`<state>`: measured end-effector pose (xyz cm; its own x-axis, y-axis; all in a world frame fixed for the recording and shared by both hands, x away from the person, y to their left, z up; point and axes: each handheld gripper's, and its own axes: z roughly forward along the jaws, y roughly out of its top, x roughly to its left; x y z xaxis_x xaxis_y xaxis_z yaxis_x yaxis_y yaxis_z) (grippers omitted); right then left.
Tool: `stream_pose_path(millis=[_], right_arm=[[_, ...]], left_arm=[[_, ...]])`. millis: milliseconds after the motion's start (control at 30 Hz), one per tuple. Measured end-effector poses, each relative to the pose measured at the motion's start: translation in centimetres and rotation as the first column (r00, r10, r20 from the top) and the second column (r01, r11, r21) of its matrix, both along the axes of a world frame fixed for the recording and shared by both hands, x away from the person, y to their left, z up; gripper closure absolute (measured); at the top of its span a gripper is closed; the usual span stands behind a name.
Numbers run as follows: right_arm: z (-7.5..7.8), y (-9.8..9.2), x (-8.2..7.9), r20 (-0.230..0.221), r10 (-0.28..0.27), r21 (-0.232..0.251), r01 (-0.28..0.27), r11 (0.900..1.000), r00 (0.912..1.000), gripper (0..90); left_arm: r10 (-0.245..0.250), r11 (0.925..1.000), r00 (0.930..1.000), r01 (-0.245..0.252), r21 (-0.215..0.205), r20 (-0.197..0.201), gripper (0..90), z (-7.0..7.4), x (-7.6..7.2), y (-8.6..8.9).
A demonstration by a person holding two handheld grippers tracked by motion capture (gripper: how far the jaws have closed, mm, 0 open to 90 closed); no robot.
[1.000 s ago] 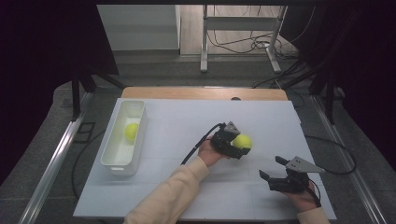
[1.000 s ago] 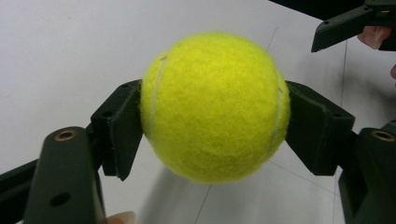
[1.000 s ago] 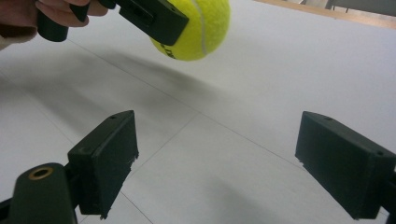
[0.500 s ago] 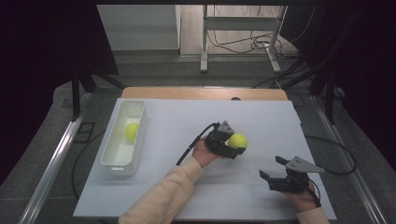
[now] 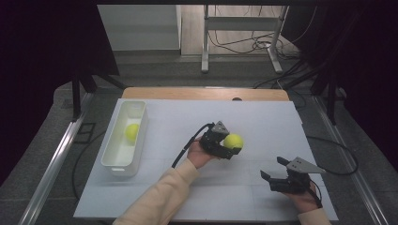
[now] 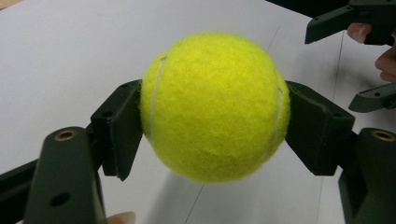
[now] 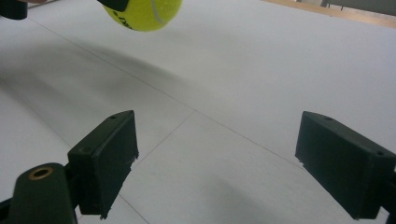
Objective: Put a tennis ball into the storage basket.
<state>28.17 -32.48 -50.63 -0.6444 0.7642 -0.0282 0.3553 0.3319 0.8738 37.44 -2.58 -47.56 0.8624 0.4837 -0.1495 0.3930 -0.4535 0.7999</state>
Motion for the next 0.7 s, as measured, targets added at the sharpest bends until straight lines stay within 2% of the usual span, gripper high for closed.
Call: stream_pose_path(millis=[700], right_arm=[[0.0, 0.0, 0.0, 0.001, -0.001, -0.004, 0.001, 1.000, 1.0000, 13.6]], left_arm=[[0.027, 0.9996, 0.9996, -0.027, -0.006, 0.006, 26.9, 0.5, -0.6, 1.8]])
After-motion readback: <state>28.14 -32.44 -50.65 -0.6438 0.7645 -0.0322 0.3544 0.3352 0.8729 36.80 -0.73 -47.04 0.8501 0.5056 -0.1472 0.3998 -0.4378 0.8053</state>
